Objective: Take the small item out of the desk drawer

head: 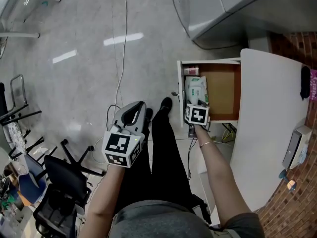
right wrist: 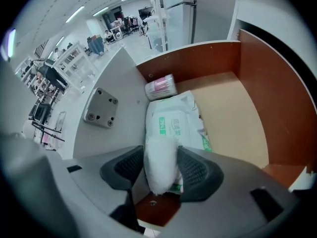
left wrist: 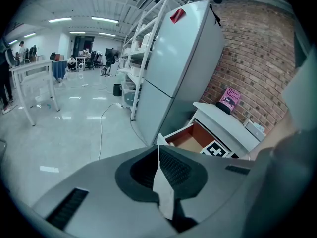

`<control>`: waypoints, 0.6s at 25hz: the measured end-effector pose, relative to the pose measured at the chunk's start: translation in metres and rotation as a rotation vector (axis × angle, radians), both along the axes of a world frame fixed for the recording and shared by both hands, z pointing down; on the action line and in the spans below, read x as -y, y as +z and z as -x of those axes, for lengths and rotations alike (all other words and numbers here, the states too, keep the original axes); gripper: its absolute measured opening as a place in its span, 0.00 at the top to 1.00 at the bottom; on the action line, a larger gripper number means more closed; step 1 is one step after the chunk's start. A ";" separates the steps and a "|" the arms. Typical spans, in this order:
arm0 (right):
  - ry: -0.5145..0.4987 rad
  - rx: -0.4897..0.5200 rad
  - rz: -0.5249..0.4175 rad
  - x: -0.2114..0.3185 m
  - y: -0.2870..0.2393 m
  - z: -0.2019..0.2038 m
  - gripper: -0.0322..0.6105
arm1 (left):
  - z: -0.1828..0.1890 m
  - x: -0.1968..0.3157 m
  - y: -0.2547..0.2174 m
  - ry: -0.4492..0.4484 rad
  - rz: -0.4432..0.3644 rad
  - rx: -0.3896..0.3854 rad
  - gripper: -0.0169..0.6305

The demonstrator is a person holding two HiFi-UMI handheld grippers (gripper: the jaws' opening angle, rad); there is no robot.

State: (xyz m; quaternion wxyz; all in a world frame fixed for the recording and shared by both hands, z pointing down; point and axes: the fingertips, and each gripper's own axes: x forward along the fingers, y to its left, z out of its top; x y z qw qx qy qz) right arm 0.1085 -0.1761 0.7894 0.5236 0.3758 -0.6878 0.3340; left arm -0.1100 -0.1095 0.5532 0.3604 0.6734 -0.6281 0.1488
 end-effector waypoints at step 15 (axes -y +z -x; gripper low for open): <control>-0.084 -0.081 0.015 -0.008 0.015 0.000 0.65 | -0.005 -0.002 0.001 -0.005 0.002 0.005 0.94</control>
